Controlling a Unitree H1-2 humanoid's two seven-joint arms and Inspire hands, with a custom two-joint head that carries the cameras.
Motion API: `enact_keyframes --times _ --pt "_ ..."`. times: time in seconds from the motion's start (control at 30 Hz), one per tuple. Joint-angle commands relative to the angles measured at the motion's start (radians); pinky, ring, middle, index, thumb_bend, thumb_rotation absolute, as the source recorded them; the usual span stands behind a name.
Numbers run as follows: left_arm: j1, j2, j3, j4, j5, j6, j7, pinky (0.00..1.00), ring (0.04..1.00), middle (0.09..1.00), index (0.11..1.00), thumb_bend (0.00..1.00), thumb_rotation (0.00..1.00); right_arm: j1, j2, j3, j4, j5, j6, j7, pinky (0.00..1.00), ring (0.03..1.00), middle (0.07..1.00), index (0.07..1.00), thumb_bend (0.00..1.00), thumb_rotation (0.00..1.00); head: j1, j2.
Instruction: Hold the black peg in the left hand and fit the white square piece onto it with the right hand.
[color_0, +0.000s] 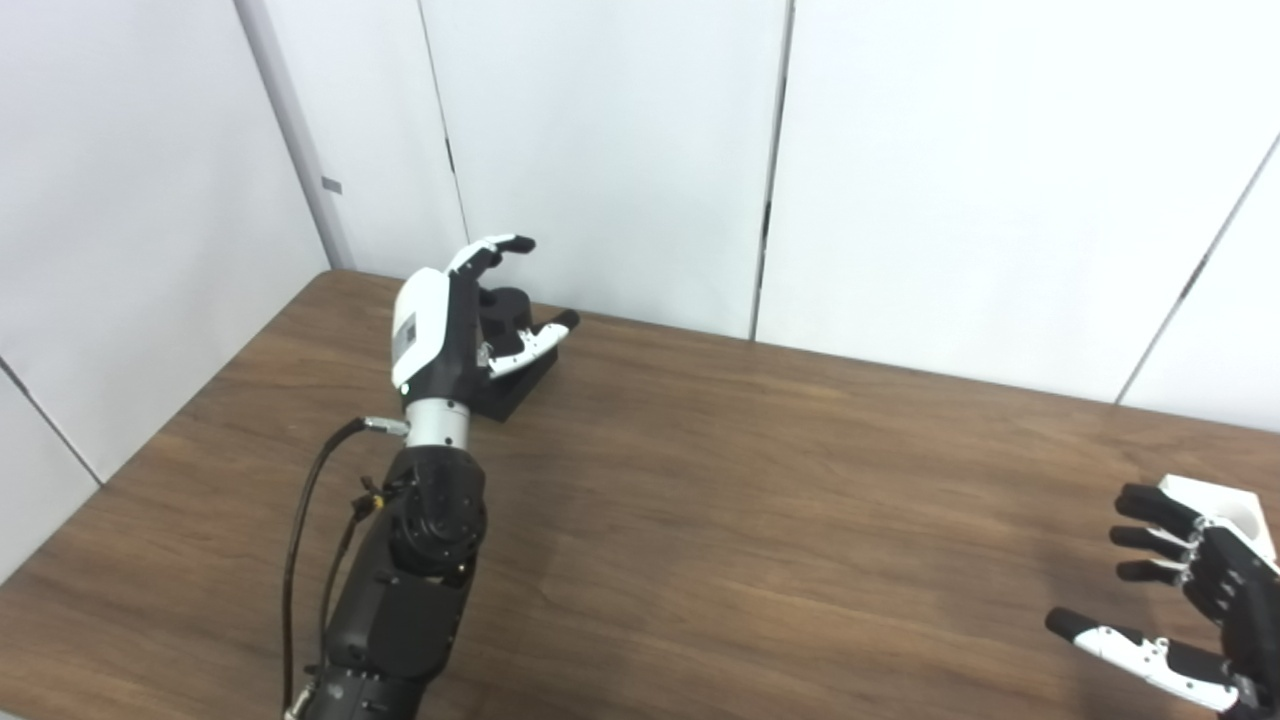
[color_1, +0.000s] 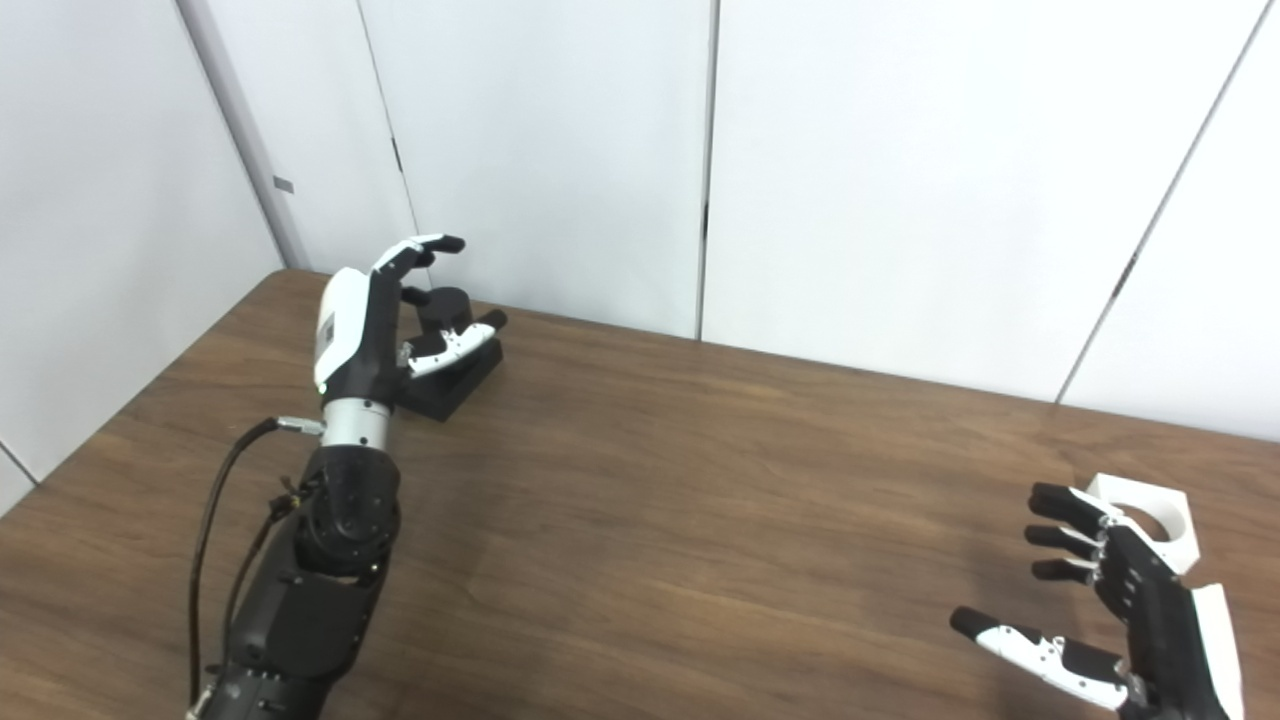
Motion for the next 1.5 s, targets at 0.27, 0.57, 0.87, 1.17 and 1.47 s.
enact_keyframes --times 0.27,0.57,0.87,1.17,1.47 --pt "-0.082 0.080 0.003 0.082 0.094 0.093 0.088 0.85 0.990 0.930 0.809 0.88 0.28 -0.018 0.001 -0.005 -0.049 -0.004 0.002 -0.003 0.56 0.681 0.741 0.726 0.54 0.00 0.001 0.005" --pt "-0.109 0.107 -0.008 0.170 0.079 0.137 0.099 0.87 1.000 0.947 0.801 0.91 0.31 -0.018 0.003 -0.006 -0.055 -0.005 0.017 -0.003 0.58 0.693 0.747 0.727 0.54 0.00 -0.001 0.004" --pt "-0.133 0.126 -0.043 0.256 0.083 0.223 0.067 0.97 1.000 0.987 0.839 1.00 0.45 -0.014 0.004 -0.005 -0.064 0.000 0.016 -0.003 0.57 0.681 0.740 0.722 0.53 0.00 -0.004 0.007" --pt "-0.133 0.133 -0.090 0.274 0.077 0.282 0.046 0.94 1.000 0.994 0.809 1.00 0.53 -0.012 0.002 -0.006 -0.072 -0.005 0.027 -0.002 0.57 0.680 0.743 0.725 0.53 0.00 -0.005 0.013" --pt "-0.134 0.143 -0.124 0.277 0.085 0.339 0.025 0.94 1.000 1.000 0.798 1.00 0.58 -0.014 0.000 -0.006 -0.074 -0.005 0.029 0.000 0.57 0.684 0.740 0.723 0.54 0.00 -0.004 0.017"
